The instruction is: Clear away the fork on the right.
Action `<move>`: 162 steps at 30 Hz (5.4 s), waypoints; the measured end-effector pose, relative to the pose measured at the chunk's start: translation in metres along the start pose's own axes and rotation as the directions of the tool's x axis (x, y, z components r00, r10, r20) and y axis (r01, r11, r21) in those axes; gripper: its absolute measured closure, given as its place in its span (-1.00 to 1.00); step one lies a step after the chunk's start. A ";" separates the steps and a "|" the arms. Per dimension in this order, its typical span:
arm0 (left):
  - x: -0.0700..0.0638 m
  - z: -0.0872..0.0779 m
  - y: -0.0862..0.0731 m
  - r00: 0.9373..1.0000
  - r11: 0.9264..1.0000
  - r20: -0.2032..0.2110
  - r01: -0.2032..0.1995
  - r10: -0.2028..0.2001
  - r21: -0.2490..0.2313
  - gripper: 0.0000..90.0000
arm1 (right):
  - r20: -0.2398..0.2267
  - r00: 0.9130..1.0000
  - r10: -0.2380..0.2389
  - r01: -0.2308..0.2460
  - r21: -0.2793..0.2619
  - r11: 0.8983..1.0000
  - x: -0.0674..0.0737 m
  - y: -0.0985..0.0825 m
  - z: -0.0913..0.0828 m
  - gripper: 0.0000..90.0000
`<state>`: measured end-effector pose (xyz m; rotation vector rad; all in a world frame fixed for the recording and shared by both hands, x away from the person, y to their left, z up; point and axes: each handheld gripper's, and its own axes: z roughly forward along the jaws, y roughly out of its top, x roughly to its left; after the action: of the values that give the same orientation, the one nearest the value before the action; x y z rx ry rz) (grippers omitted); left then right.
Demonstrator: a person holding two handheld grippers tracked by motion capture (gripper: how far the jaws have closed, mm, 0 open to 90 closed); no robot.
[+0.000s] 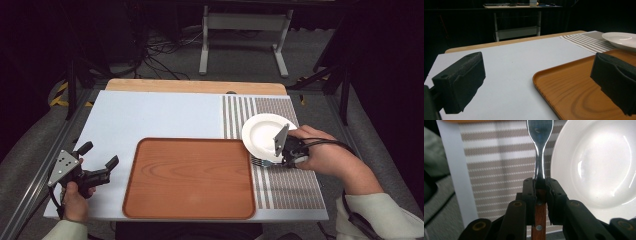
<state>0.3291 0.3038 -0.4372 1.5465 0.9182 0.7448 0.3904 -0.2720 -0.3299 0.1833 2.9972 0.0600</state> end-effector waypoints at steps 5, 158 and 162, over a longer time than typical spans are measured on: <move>0.000 0.000 0.000 1.000 1.000 -0.001 -0.001 0.001 -0.003 -0.99 | 0.021 0.999 0.033 -0.032 -0.049 0.998 -0.001 0.005 -0.003 0.75; 0.002 -0.003 0.002 1.000 1.000 -0.004 -0.008 0.008 -0.016 -0.99 | -0.295 0.493 0.818 -0.868 -0.103 0.486 0.006 0.120 0.074 0.04; 0.002 -0.003 0.002 1.000 1.000 -0.004 -0.009 0.009 -0.015 -0.99 | -0.250 0.600 0.760 -0.798 -0.249 0.549 0.005 0.122 0.074 -0.44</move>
<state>0.3284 0.3070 -0.4346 1.5377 0.9073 0.7597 0.4103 -0.1481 -0.3977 1.5084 2.6528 0.6922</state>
